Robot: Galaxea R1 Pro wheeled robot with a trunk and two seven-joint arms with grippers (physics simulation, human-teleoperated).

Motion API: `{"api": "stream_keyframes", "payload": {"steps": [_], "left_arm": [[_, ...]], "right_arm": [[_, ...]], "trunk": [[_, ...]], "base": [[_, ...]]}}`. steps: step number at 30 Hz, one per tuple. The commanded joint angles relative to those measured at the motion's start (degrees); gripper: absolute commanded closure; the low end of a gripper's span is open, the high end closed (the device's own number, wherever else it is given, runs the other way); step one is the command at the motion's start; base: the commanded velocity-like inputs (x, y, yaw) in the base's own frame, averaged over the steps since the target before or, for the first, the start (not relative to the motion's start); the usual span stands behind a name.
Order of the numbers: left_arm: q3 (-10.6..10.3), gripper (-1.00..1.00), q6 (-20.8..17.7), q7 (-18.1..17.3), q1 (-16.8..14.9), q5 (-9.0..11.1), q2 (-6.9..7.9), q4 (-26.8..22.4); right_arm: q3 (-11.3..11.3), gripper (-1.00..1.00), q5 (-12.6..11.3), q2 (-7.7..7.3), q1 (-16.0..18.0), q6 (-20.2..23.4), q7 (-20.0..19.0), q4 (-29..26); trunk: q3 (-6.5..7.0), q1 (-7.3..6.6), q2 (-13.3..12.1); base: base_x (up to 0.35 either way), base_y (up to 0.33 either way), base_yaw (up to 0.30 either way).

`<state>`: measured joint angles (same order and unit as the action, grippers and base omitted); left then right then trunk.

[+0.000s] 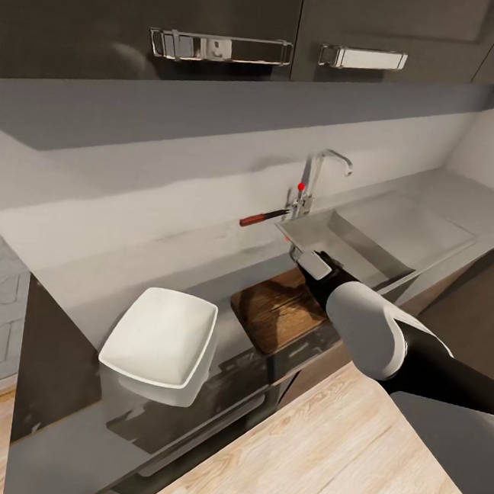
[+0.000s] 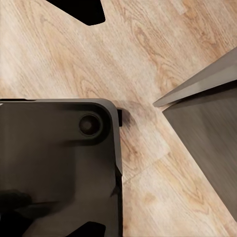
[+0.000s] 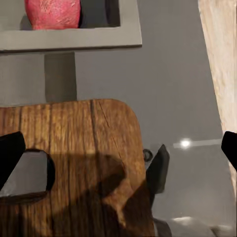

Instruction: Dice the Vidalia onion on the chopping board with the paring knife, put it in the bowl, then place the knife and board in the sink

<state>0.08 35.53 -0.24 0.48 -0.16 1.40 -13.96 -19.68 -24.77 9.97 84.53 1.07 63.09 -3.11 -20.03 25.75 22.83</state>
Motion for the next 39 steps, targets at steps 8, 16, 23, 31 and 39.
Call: {"api": "stream_keyframes", "payload": {"steps": [8, 16, 23, 31, 39], "left_arm": [[0.01, -1.0, 0.06, -0.03, 0.03, -0.02, 0.01, -0.11], [0.01, -1.0, 0.06, -0.03, 0.03, 0.06, 0.01, -0.11], [0.01, -1.0, 0.03, -0.03, 0.02, 0.07, 0.01, -0.11], [0.01, -1.0, 0.0, -0.03, 0.01, 0.05, 0.01, -0.11], [0.01, -1.0, -0.03, -0.03, 0.02, 0.07, 0.01, -0.11]], "right_arm": [[-0.37, -1.0, 0.84, 0.03, 0.06, 4.99, 4.23, -6.99], [-0.36, -1.0, 0.87, 0.03, 0.1, 13.66, 6.24, -15.36], [2.82, -1.0, 0.87, 0.03, 0.08, 19.29, 4.38, -19.03], [18.46, -1.0, 0.87, 0.03, 0.02, 26.72, -8.47, -25.01], [19.73, -1.0, 1.11, 0.03, 0.02, 27.04, -16.26, -24.75]], "trunk": [[-0.09, 0.03, 0.09], [-0.09, 0.03, 0.09], [-0.09, 0.03, 0.09], [-0.09, 0.03, 0.09], [-0.09, 0.03, 0.09]], "base": [[0.0, 0.0, 0.0], [0.0, 0.0, 0.0], [0.0, 0.0, 0.0], [0.0, 0.0, 0.0], [0.0, 0.0, 0.0]]}}
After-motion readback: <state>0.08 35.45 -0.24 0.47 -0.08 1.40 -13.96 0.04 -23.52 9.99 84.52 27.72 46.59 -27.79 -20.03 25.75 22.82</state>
